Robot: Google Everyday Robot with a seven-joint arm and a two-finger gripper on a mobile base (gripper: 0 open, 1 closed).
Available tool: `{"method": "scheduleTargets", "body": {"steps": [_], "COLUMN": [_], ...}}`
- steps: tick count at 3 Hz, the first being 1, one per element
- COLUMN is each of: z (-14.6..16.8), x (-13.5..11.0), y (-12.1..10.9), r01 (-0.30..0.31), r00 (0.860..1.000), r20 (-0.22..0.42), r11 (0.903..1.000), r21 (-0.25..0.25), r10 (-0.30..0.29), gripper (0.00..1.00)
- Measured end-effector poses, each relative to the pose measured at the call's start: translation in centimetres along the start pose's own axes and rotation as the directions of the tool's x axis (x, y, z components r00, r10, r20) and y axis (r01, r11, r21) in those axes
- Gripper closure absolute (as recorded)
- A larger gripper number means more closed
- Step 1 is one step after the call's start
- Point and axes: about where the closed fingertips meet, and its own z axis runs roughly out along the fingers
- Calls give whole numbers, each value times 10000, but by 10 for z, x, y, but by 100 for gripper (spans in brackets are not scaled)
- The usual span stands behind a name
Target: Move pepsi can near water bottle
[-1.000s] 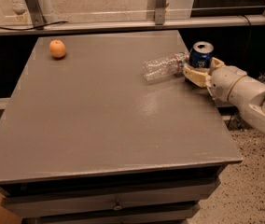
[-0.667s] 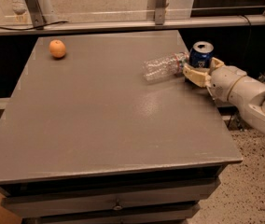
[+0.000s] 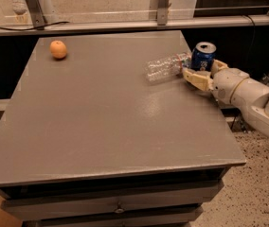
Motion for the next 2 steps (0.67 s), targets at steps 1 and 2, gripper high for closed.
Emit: {"method": "scheduleTargets", "body": {"steps": [1,2], "z": [-6,-15], "x": [2,-3], "y": [10,18], "r01": [17,119], "r00": [10000,9999], "r20": [-79,-30], "r11": [9994,9980], "r21": [-338,-615], "r10": [-19,-121], "gripper": [0,0]}}
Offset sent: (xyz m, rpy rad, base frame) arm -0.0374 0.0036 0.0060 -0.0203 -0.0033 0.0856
